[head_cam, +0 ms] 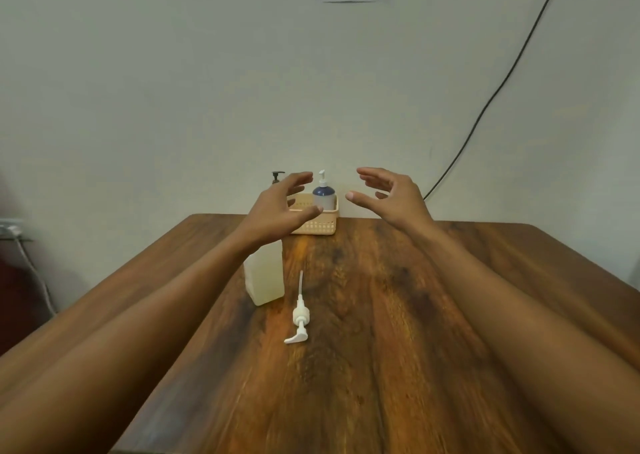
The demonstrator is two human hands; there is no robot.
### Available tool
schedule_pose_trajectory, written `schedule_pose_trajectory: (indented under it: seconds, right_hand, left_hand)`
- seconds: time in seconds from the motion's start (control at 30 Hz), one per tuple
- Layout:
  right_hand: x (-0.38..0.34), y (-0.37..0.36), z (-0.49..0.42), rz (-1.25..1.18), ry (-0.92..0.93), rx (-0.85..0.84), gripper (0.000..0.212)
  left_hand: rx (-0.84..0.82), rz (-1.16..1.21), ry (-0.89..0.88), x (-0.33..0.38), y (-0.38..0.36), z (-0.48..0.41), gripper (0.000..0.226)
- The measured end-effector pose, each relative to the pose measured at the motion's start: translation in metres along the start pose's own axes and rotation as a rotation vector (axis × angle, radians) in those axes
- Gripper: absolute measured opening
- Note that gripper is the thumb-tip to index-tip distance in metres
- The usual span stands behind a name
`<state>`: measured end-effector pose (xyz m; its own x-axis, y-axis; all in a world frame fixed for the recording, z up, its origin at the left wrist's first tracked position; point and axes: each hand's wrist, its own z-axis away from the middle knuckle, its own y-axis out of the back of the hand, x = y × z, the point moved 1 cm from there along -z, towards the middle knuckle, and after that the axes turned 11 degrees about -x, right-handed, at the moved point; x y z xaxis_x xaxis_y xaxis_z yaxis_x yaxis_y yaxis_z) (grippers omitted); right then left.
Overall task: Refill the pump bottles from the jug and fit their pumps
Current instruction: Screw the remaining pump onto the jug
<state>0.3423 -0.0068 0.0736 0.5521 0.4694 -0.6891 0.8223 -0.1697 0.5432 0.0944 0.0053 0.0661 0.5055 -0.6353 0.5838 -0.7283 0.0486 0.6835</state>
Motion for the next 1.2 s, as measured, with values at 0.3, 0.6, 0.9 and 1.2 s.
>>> schedule_pose_trajectory:
  seconds: [0.3,0.6,0.9,1.2]
  right_hand:
    - [0.000,-0.037,0.022,0.225,0.063,-0.220,0.055]
    - [0.016,-0.103,0.055,0.543,0.352,-0.752,0.050]
    - [0.017,-0.124,0.067,0.634,0.416,-0.911,0.043]
    - [0.015,-0.122,0.070,0.598,0.443,-0.870,0.037]
  left_hand:
    - [0.086,-0.111,0.026,-0.031,0.011,0.025,0.085]
    - [0.204,-0.065,0.244,-0.084,-0.003,0.064,0.108]
    - [0.202,0.048,0.339,-0.105,-0.023,0.078,0.090]
    - [0.192,0.103,0.376,-0.113,-0.027,0.080,0.073]
